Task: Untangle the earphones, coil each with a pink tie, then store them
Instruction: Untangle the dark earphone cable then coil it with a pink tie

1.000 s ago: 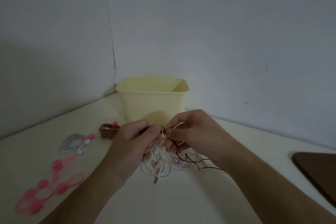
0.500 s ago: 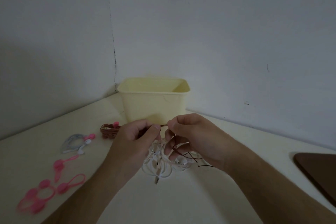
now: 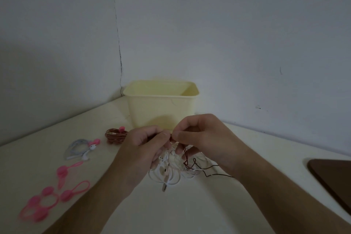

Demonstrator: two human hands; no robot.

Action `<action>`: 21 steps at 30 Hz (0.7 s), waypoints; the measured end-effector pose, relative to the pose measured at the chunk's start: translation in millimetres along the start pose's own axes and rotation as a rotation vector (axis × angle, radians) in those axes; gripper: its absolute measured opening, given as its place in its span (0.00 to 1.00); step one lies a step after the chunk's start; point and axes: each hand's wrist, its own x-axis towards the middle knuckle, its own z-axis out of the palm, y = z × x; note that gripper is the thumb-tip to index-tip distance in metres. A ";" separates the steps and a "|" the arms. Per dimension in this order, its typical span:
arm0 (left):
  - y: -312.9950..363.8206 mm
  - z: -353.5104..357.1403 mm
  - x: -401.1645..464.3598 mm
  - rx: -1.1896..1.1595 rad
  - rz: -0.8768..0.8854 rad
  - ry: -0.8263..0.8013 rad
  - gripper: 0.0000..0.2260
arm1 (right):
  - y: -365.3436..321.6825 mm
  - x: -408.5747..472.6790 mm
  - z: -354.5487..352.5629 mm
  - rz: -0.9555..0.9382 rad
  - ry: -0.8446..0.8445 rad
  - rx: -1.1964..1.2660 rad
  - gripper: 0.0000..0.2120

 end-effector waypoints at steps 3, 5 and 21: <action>0.2 0.4 0.1 0.010 0.003 0.001 0.15 | 2.8 1.1 1.6 -0.020 0.052 -0.052 0.03; -0.2 -0.1 0.4 0.018 0.009 0.004 0.15 | 3.4 2.2 0.3 -0.030 0.090 -0.079 0.04; 1.3 0.8 1.2 0.033 -0.020 0.060 0.15 | 5.9 4.5 4.7 -0.032 0.099 -0.245 0.10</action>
